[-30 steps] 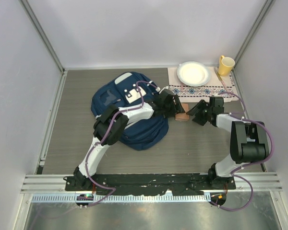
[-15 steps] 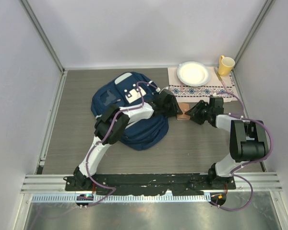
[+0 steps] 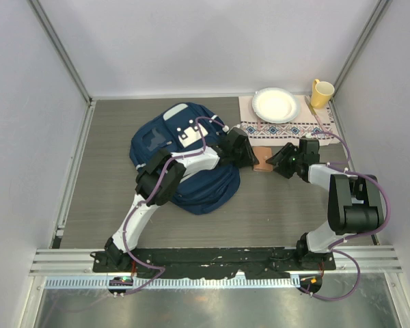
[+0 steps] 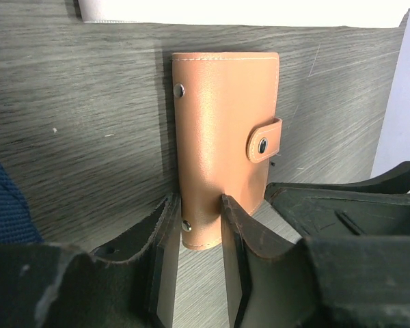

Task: Pack the student bag
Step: Pick up the stationery from the center of the board.

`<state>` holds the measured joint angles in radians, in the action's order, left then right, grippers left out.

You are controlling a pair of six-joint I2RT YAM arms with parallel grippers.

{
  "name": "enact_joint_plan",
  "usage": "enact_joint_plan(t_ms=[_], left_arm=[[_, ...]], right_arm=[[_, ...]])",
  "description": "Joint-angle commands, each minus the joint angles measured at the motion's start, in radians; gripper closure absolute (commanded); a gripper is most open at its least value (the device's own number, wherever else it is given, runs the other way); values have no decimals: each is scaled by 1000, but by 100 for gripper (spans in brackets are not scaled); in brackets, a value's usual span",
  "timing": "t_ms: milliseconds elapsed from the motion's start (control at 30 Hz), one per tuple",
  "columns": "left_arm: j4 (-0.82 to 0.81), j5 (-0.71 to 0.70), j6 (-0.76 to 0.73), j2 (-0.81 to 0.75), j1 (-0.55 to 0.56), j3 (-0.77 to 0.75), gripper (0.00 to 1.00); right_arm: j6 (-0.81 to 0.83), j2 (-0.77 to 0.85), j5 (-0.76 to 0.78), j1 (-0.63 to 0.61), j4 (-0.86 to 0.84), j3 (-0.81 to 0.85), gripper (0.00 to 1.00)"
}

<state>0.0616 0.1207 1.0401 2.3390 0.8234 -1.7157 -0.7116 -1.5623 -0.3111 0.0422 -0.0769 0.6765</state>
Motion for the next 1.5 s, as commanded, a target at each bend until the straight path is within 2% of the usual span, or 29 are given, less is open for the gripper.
enact_joint_plan(t_ms=[0,367,500,600,833,1067,1267,1467], left_arm=[[49,10,-15,45,6,21,69],[29,39,-14,48,8,22,72],[23,37,-14,43,8,33,72],[23,36,-17,39,8,39,72],[20,42,-17,42,6,42,72],[11,60,-15,45,8,41,73],[-5,73,-12,48,8,47,73],[-9,74,-11,49,8,47,73]], right_arm=[[18,35,37,-1,-1,11,44],[-6,-1,-22,-1,-61,-14,47],[0,4,22,-1,-19,-11,47],[3,42,79,-1,-24,-32,42],[20,-1,69,-1,-23,-11,42],[-11,-35,-26,-1,-98,-34,52],[-22,-1,-43,-1,-119,-43,69],[-40,38,-71,-1,-149,-52,76]])
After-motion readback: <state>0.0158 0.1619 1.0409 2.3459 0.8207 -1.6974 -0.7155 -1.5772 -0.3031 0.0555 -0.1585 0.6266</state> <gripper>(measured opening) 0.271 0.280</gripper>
